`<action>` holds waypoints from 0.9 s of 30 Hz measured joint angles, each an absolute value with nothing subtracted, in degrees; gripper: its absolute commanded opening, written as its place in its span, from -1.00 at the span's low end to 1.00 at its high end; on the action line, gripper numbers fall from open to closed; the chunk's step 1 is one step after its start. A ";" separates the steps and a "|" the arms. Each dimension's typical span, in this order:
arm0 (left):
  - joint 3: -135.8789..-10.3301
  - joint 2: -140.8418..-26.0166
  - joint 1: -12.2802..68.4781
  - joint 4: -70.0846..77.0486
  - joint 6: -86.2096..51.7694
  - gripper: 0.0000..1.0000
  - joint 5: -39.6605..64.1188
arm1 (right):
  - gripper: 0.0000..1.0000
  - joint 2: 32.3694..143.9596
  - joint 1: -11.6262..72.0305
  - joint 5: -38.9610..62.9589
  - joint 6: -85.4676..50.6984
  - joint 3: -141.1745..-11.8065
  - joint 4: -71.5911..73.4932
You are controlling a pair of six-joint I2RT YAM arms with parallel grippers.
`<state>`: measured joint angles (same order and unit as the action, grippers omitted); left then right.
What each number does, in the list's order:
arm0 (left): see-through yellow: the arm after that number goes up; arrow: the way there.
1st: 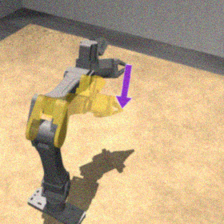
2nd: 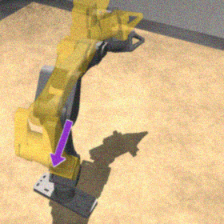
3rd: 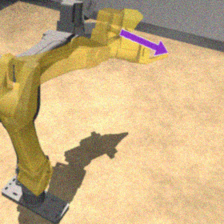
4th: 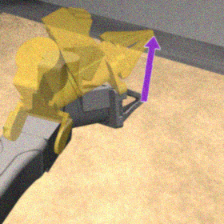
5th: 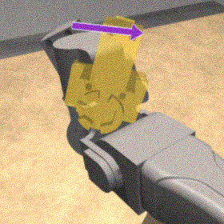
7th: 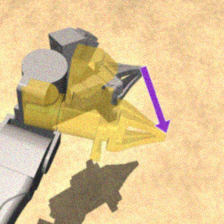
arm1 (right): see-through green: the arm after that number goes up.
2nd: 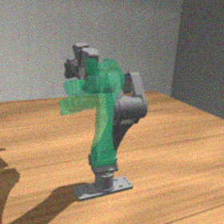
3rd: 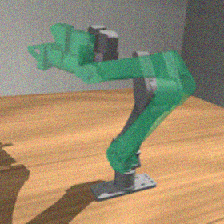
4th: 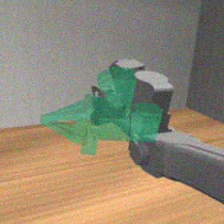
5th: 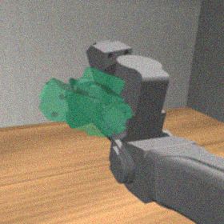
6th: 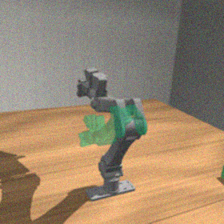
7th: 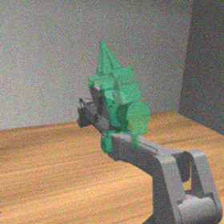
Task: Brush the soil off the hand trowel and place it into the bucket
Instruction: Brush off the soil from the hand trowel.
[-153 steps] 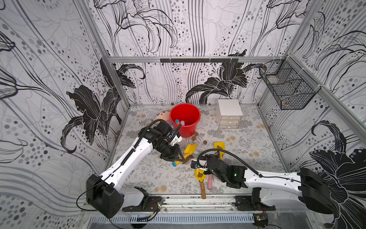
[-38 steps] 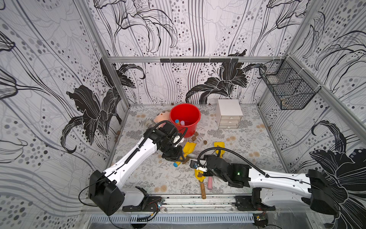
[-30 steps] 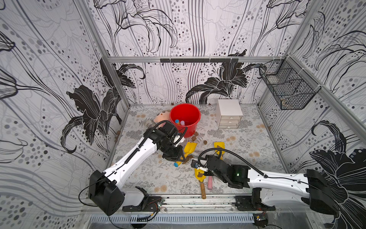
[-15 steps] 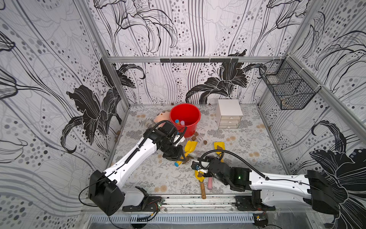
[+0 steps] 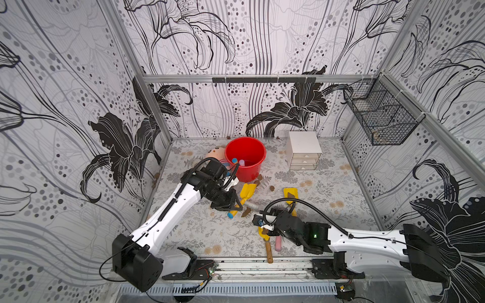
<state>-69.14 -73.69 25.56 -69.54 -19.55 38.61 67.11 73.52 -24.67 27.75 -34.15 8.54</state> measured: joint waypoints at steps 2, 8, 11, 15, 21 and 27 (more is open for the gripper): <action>-68.60 -73.36 25.56 -69.54 -19.66 -1.00 39.05 | -1.00 68.36 73.60 -24.69 28.34 -34.61 9.08; -67.00 -73.10 25.56 -69.49 -19.70 -1.00 39.94 | -1.00 69.10 72.84 -27.38 29.58 -36.18 9.76; -67.00 -73.08 25.56 -69.28 -19.70 -1.00 40.32 | -1.00 68.97 71.18 -28.86 29.56 -36.18 9.10; -67.00 -73.08 25.56 -69.25 -19.70 -1.00 40.66 | -1.00 67.02 69.21 -31.00 29.36 -36.12 7.03; -67.33 -73.10 25.56 -69.23 -19.75 -1.00 41.67 | -1.00 63.53 69.14 -28.40 29.56 -34.54 5.58; -67.44 -73.38 25.56 -69.45 -19.73 -1.00 41.87 | -1.00 63.86 70.11 -24.43 31.20 -34.74 5.39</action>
<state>-67.44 -73.38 25.56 -69.45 -19.73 41.87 63.86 70.11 -24.43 31.20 -34.74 5.39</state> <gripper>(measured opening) 0.253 0.070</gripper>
